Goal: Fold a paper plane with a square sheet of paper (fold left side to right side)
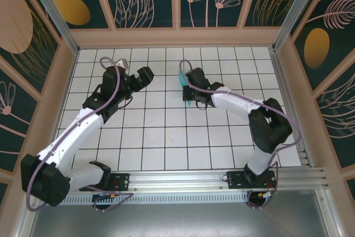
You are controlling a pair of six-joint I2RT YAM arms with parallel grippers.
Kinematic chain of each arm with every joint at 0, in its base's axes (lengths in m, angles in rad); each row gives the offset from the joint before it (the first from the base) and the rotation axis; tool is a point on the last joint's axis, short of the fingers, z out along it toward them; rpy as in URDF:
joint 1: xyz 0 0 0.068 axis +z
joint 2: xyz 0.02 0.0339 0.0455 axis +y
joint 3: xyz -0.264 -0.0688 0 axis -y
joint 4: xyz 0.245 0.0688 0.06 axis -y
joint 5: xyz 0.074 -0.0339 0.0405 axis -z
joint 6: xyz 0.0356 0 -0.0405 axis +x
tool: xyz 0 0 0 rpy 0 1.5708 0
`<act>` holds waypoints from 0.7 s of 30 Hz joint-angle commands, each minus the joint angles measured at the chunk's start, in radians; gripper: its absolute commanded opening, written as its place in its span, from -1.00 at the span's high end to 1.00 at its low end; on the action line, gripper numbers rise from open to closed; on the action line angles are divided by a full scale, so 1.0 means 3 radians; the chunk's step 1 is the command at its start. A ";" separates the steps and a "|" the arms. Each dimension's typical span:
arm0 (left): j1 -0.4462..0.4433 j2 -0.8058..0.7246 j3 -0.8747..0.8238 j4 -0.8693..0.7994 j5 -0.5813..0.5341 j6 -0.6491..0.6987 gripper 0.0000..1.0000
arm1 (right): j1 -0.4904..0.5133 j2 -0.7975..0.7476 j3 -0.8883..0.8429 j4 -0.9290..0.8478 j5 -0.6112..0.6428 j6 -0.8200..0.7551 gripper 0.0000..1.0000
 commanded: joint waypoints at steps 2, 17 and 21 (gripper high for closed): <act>0.0008 -0.0229 -0.0350 0.0066 -0.0224 0.0337 -0.97 | -0.0145 0.0547 0.0576 -0.0381 0.0208 0.0036 1.00; 0.0009 -0.0325 -0.0477 -0.0041 -0.0442 0.0506 -0.97 | -0.0236 0.1431 0.1380 -0.0777 0.0176 0.0080 0.90; 0.0008 -0.0303 -0.0470 -0.0037 -0.0442 0.0500 -0.97 | -0.0254 0.1447 0.1354 -0.0790 0.0123 0.0092 0.81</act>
